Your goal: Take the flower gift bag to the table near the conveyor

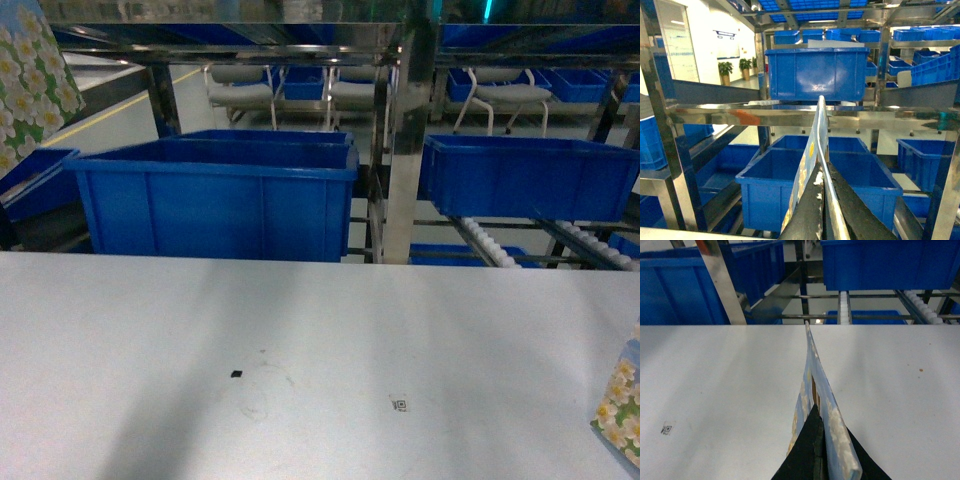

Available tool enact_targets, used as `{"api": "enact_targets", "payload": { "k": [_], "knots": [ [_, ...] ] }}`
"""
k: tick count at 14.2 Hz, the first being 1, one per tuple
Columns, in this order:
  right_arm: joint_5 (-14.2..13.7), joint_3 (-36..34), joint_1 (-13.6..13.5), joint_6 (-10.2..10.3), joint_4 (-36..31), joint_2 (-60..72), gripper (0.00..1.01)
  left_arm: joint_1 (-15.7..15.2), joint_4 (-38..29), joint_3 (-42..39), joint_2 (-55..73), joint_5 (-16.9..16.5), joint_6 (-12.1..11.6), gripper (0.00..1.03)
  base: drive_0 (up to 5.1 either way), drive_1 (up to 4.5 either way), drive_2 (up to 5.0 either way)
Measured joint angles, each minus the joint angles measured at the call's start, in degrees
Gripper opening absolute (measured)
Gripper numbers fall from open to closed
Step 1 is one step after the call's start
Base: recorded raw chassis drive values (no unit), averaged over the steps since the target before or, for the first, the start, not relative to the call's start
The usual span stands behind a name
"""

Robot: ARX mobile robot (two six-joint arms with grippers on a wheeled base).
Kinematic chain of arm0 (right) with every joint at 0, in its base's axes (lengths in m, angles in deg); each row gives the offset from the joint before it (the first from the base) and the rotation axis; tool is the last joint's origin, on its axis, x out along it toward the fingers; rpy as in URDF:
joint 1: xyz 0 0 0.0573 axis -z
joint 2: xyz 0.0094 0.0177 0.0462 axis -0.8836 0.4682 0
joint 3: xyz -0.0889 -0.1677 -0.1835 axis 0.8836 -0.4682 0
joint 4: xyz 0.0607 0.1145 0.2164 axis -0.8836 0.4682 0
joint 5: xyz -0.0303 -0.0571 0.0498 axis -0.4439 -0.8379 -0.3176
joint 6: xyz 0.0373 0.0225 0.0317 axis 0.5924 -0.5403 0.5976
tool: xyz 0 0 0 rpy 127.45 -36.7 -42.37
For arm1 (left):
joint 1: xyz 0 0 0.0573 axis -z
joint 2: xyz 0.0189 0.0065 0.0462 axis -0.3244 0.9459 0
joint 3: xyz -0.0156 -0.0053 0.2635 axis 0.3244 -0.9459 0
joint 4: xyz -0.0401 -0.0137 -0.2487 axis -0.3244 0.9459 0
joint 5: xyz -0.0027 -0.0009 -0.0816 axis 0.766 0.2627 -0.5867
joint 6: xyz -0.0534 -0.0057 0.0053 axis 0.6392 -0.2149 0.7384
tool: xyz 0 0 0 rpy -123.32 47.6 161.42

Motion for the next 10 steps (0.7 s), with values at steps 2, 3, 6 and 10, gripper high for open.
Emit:
{"api": "enact_targets", "payload": {
  "k": [2, 3, 6, 10],
  "knots": [
    [-0.2, 1.0, 0.5, -0.1, 0.0, 0.9, 0.02, 0.0, 0.0, 0.0, 0.0, 0.0, 0.0, 0.02, 0.0, 0.00, 0.0],
    [-0.5, 1.4, 0.7, -0.2, 0.1, 1.1, 0.02, 0.0, 0.0, 0.0, 0.0, 0.0, 0.0, 0.02, 0.0, 0.00, 0.0],
    [-2.7, 1.6, -1.5, -0.2, -2.1, 4.5, 0.02, 0.0, 0.0, 0.0, 0.0, 0.0, 0.0, 0.02, 0.0, 0.00, 0.0],
    [-4.6, 0.5, -3.6, -0.2, -1.7, 4.2, 0.04, 0.0, 0.0, 0.0, 0.0, 0.0, 0.0, 0.02, 0.0, 0.00, 0.0]
  ]
}}
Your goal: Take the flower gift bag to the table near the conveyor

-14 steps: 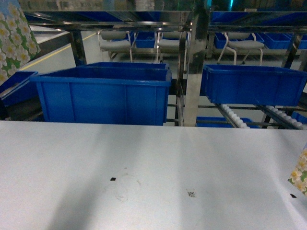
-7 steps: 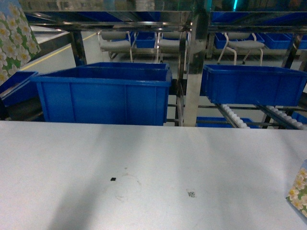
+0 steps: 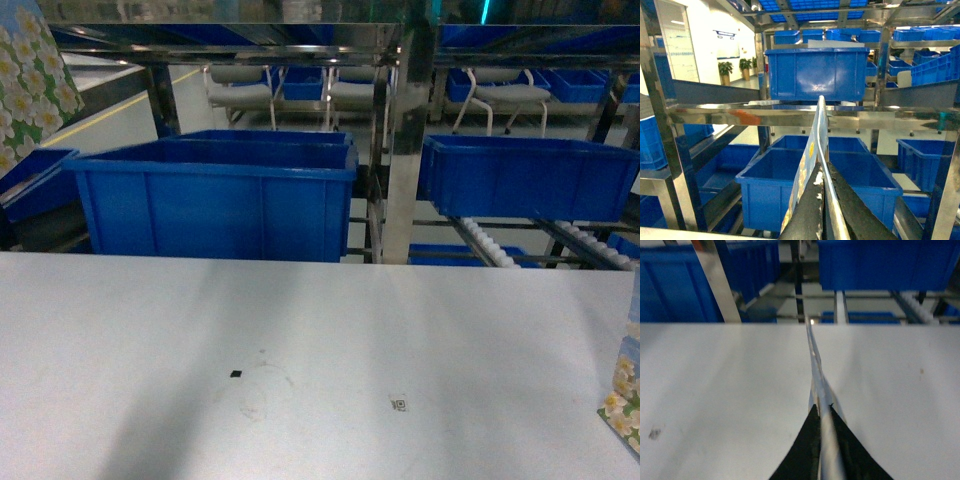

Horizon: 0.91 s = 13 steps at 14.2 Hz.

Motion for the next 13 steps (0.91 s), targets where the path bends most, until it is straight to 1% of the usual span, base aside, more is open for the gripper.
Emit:
{"api": "enact_targets", "payload": {
  "k": [1, 4, 5, 7, 8, 9, 10, 11, 12, 13],
  "knots": [
    [-0.9, -1.6, -0.3, 0.0, 1.9, -0.2, 0.15, 0.0, 0.0, 0.0, 0.0, 0.0, 0.0, 0.02, 0.0, 0.00, 0.0],
    [-2.4, -4.9, -0.3, 0.1, 1.9, -3.6, 0.44, 0.0, 0.0, 0.0, 0.0, 0.0, 0.0, 0.02, 0.0, 0.00, 0.0],
    [-3.1, -5.6, -0.3, 0.1, 1.7, -5.4, 0.59, 0.0, 0.0, 0.0, 0.0, 0.0, 0.0, 0.02, 0.0, 0.00, 0.0],
    [-4.5, -6.3, -0.7, 0.1, 2.2, -8.3, 0.82, 0.0, 0.0, 0.0, 0.0, 0.0, 0.0, 0.02, 0.0, 0.00, 0.0],
    [-4.9, -6.3, -0.8, 0.1, 2.1, -10.8, 0.92, 0.0, 0.0, 0.0, 0.0, 0.0, 0.0, 0.02, 0.0, 0.00, 0.0],
    [-5.8, -6.3, -1.1, 0.1, 2.0, -14.1, 1.00, 0.0, 0.0, 0.0, 0.0, 0.0, 0.0, 0.02, 0.0, 0.00, 0.0],
    [-7.0, -6.2, -1.5, -0.2, 1.8, -17.4, 0.97, 0.0, 0.0, 0.0, 0.0, 0.0, 0.0, 0.02, 0.0, 0.00, 0.0],
    [-7.9, -6.2, -1.4, -0.9, 1.8, -20.3, 0.98, 0.0, 0.0, 0.0, 0.0, 0.0, 0.0, 0.02, 0.0, 0.00, 0.0],
    [-9.8, -6.1, -0.9, -1.6, 1.8, -23.0, 0.98, 0.0, 0.0, 0.0, 0.0, 0.0, 0.0, 0.02, 0.0, 0.00, 0.0],
    [-11.9, -6.1, 0.4, -2.2, 1.9, -26.2, 0.98, 0.0, 0.0, 0.0, 0.0, 0.0, 0.0, 0.02, 0.0, 0.00, 0.0]
  ]
}}
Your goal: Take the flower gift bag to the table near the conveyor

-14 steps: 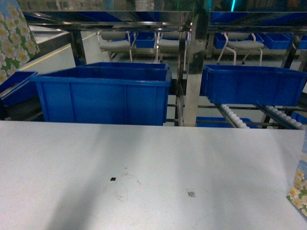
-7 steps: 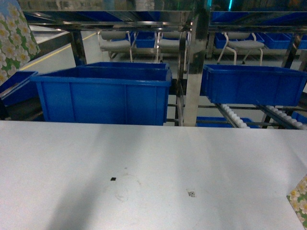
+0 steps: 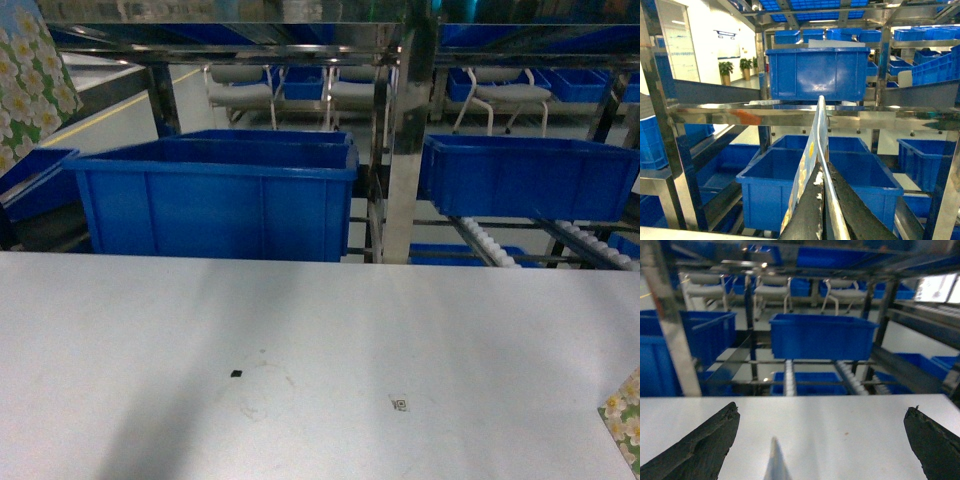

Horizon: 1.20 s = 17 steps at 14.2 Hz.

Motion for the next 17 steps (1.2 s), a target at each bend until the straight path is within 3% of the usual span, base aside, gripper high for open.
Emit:
{"api": "enact_targets", "payload": {
  "k": [2, 4, 5, 8, 9, 11, 17],
  "knots": [
    [-1.1, -1.2, 1.7, -0.3, -0.1, -7.2, 0.98, 0.0, 0.0, 0.0, 0.0, 0.0, 0.0, 0.02, 0.0, 0.00, 0.0],
    [0.0, -3.9, 2.0, -0.3, 3.2, -16.7, 0.98, 0.0, 0.0, 0.0, 0.0, 0.0, 0.0, 0.02, 0.0, 0.00, 0.0],
    [0.8, -5.3, 2.4, -0.3, 8.1, -22.5, 0.98, 0.0, 0.0, 0.0, 0.0, 0.0, 0.0, 0.02, 0.0, 0.00, 0.0],
    [3.2, -7.0, 3.8, -0.1, 31.7, -47.3, 0.98, 0.0, 0.0, 0.0, 0.0, 0.0, 0.0, 0.02, 0.0, 0.00, 0.0],
    [3.4, -7.5, 2.5, -0.2, 40.2, -56.7, 0.98, 0.0, 0.0, 0.0, 0.0, 0.0, 0.0, 0.02, 0.0, 0.00, 0.0],
    [3.8, -7.5, 0.8, -0.8, 42.5, -59.9, 0.98, 0.0, 0.0, 0.0, 0.0, 0.0, 0.0, 0.02, 0.0, 0.00, 0.0],
    [3.7, -7.6, 0.8, -0.8, 42.6, -59.5, 0.98, 0.0, 0.0, 0.0, 0.0, 0.0, 0.0, 0.02, 0.0, 0.00, 0.0]
  ]
}}
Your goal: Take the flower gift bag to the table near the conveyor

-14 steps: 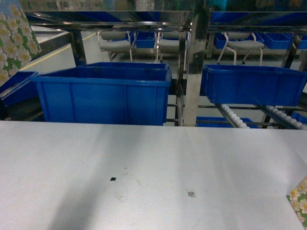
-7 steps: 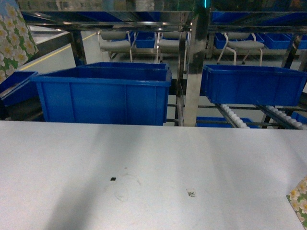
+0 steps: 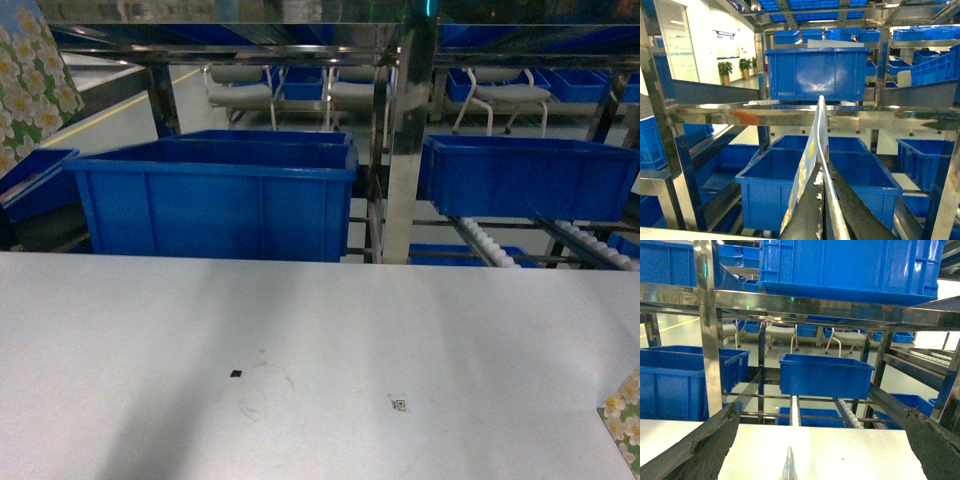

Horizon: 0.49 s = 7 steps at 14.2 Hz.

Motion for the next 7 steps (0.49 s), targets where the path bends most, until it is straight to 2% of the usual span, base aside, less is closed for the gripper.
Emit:
{"api": "enact_targets", "payload": {
  "k": [5, 7],
  "knots": [
    [0.0, 0.0, 0.0, 0.0, 0.0, 0.0, 0.98, -2.5, -5.5, 0.2, 5.9, -2.3, 1.4, 0.02, 0.0, 0.00, 0.0],
    [0.0, 0.0, 0.0, 0.0, 0.0, 0.0, 0.98, -7.6, -11.5, 0.2, 12.7, -6.8, 3.8, 0.02, 0.0, 0.00, 0.0]
  ]
}}
